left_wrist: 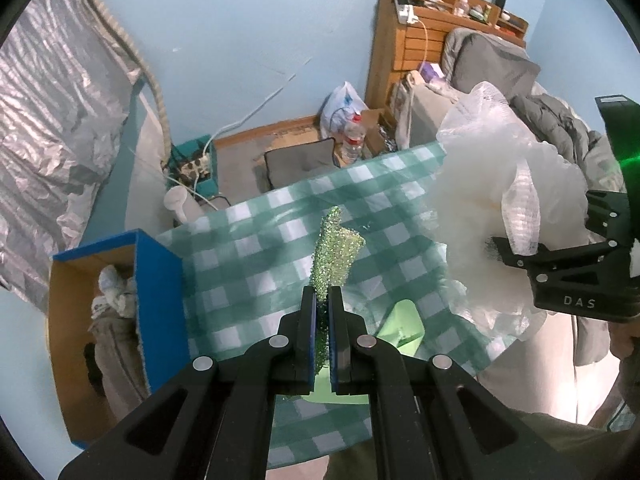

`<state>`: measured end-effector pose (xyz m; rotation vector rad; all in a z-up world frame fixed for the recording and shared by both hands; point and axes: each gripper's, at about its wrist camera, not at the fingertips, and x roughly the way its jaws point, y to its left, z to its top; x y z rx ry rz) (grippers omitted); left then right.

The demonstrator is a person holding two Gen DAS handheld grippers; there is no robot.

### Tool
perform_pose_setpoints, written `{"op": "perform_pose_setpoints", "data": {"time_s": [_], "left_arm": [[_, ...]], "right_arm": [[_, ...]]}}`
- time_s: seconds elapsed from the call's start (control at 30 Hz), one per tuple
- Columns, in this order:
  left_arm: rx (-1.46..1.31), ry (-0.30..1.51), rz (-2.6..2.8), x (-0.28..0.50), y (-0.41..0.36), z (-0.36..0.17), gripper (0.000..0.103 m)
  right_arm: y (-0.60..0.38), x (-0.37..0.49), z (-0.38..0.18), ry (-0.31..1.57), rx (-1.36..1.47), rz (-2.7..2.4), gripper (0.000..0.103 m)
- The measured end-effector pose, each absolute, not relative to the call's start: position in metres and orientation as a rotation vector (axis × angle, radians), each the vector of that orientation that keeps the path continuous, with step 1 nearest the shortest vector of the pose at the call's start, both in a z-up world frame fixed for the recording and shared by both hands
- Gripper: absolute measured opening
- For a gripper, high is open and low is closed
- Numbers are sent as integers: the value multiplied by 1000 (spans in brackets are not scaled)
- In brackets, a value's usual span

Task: Organize soft objects
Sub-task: 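Lift the green sponge with the left gripper while the right carries the pouf toward the box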

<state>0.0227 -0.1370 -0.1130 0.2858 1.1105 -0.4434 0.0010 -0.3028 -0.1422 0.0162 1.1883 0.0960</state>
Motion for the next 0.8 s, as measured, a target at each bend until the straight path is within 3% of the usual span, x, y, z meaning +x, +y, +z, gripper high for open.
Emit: {"op": "perform_pose_setpoints", "data": {"time_s": [0.8], "left_arm": [[179, 1093, -317, 39, -59, -93, 5]], "right_arm": [[-224, 39, -113, 1139, -57, 229, 59]]}}
